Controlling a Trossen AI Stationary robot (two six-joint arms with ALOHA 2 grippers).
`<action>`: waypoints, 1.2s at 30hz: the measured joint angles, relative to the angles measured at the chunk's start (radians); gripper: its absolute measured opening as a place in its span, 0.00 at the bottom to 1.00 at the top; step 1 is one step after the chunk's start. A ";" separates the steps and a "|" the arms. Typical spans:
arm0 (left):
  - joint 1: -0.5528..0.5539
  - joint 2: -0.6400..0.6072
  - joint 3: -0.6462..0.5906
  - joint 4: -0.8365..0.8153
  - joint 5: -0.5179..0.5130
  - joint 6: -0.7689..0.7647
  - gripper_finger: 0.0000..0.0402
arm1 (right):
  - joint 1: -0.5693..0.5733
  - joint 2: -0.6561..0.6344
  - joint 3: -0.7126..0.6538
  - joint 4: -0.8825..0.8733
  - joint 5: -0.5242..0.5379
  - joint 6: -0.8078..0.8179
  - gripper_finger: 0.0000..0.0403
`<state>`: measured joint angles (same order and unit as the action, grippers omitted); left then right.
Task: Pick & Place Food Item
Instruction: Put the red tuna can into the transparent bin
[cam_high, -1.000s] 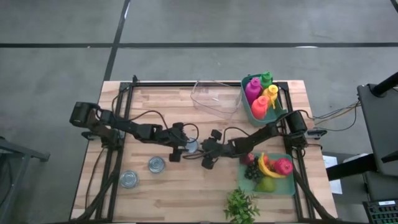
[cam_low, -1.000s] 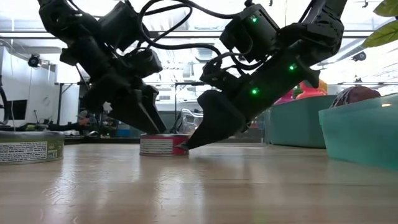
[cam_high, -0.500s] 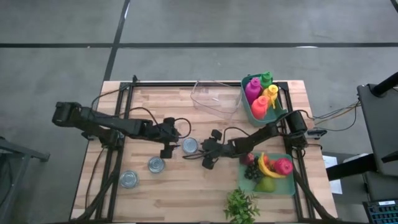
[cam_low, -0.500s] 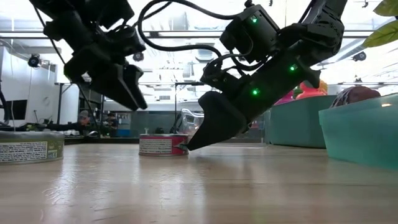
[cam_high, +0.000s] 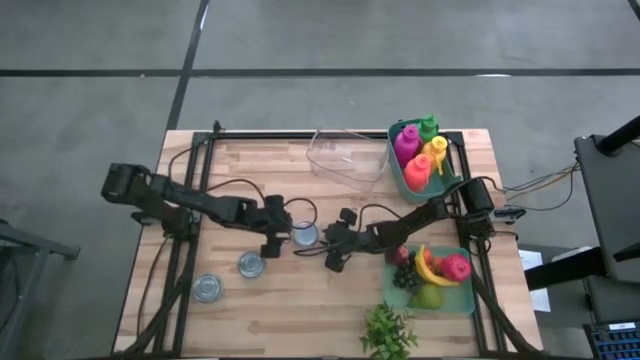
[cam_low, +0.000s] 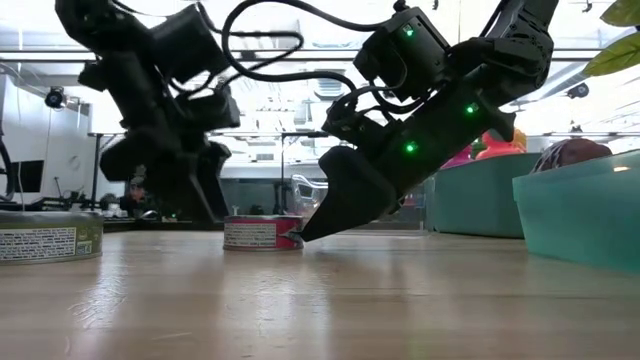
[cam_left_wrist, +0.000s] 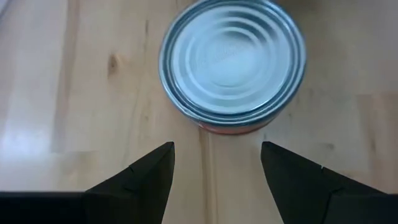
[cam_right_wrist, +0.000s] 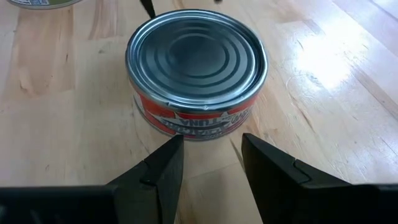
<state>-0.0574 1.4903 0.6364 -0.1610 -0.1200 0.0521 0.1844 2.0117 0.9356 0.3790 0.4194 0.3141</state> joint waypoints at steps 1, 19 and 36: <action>0.000 0.015 -0.002 0.015 0.000 0.000 0.61 | 0.000 0.000 0.000 0.001 0.000 0.000 0.39; 0.000 0.078 -0.001 0.113 0.000 0.003 0.61 | -0.002 0.000 0.002 0.009 0.000 -0.003 0.39; 0.000 0.077 -0.003 0.147 -0.001 0.003 0.61 | -0.001 0.000 0.004 0.059 0.006 -0.043 0.39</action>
<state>-0.0574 1.5674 0.6334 -0.0138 -0.1207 0.0548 0.1833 2.0117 0.9398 0.4377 0.4259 0.2709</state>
